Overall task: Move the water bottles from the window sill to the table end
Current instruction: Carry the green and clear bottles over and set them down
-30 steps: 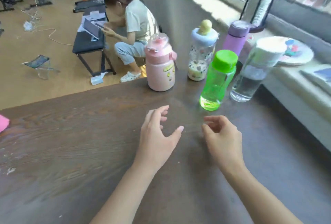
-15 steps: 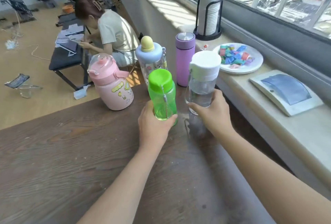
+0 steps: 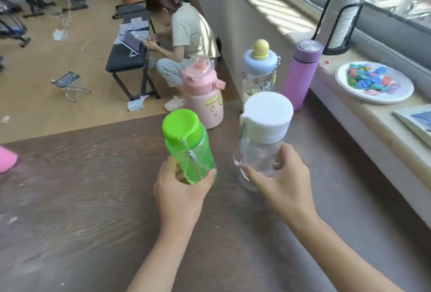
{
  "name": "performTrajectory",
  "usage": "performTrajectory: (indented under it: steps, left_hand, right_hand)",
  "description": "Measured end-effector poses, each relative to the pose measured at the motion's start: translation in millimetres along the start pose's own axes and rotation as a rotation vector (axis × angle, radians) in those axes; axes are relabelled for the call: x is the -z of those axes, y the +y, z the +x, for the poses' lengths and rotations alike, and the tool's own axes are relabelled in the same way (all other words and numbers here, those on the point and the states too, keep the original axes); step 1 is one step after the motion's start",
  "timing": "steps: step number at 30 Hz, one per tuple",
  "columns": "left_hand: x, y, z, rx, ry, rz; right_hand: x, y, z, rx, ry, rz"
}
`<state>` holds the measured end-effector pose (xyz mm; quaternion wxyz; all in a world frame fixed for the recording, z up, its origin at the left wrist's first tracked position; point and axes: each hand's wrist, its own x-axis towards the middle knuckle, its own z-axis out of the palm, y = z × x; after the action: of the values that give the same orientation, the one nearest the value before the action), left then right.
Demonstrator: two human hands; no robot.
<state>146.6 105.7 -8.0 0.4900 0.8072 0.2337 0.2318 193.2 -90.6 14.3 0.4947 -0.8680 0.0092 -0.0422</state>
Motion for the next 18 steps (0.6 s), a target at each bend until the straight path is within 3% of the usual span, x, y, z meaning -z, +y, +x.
performTrajectory:
  steps: [18]
  left_hand:
    - [400, -172, -13, 0.282, 0.492, 0.205]
  right_hand:
    - [-306, -214, -213, 0.219, -0.578, 0.11]
